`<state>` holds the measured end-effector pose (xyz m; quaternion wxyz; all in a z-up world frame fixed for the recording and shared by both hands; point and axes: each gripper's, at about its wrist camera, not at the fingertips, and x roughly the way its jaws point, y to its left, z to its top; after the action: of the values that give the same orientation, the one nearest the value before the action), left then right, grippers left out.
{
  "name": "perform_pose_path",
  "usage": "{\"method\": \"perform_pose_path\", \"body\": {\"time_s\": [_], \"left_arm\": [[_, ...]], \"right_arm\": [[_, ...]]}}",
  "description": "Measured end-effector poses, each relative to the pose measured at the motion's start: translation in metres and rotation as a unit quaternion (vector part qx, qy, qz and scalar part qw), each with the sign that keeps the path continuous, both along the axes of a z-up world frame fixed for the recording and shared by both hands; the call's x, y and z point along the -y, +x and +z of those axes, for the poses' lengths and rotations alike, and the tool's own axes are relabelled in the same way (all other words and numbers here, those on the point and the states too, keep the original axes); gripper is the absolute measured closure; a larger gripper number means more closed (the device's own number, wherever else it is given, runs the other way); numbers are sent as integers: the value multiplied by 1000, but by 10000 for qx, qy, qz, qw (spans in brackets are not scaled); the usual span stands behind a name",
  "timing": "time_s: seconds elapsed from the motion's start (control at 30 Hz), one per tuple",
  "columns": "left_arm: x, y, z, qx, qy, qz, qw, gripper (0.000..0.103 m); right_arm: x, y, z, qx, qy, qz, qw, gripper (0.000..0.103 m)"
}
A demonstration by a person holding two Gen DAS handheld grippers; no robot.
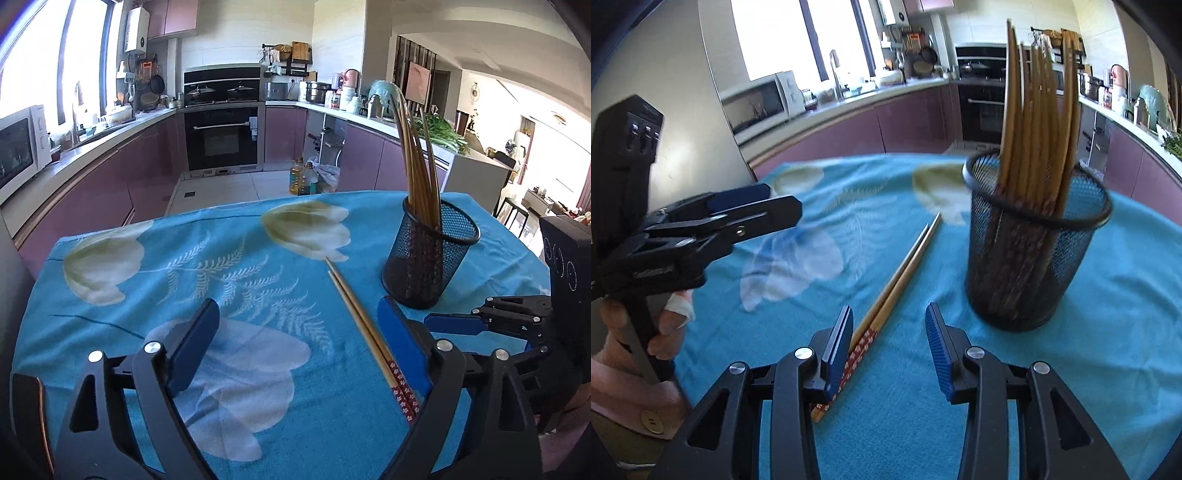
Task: Organize utensils
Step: 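Move both open tools over the last red-patterned chopstick pair on the tablecloth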
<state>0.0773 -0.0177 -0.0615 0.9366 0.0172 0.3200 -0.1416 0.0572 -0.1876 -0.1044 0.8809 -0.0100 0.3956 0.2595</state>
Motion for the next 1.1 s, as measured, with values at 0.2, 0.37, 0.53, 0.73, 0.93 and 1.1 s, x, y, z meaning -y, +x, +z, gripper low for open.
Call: {"method": "perform_pose_path", "body": {"time_s": [0.2,0.37,0.53,0.73,0.93,1.1], "left_arm": [[-7,1,-18,-293,-23,144,9995,16],[-8,4,-25,-393,-21,131,9991,20],[-7,7,-30,-475,-26,91,9988,22],[5,10,-36,-619,90,-156,9979,27],[31,16,-50,-999,235,-583,9930,41],[45,22,-61,-1306,138,-850,9877,51]], "right_arm": [[-6,2,-8,-134,-108,-43,9998,65],[-9,2,-10,-177,-167,-78,9997,66],[-6,1,-11,-224,-199,-156,9994,69],[2,0,-12,-363,-104,-248,9990,75],[6,-3,-11,-384,-153,-271,9988,78],[11,-5,-11,-402,-167,-277,9987,82]]}}
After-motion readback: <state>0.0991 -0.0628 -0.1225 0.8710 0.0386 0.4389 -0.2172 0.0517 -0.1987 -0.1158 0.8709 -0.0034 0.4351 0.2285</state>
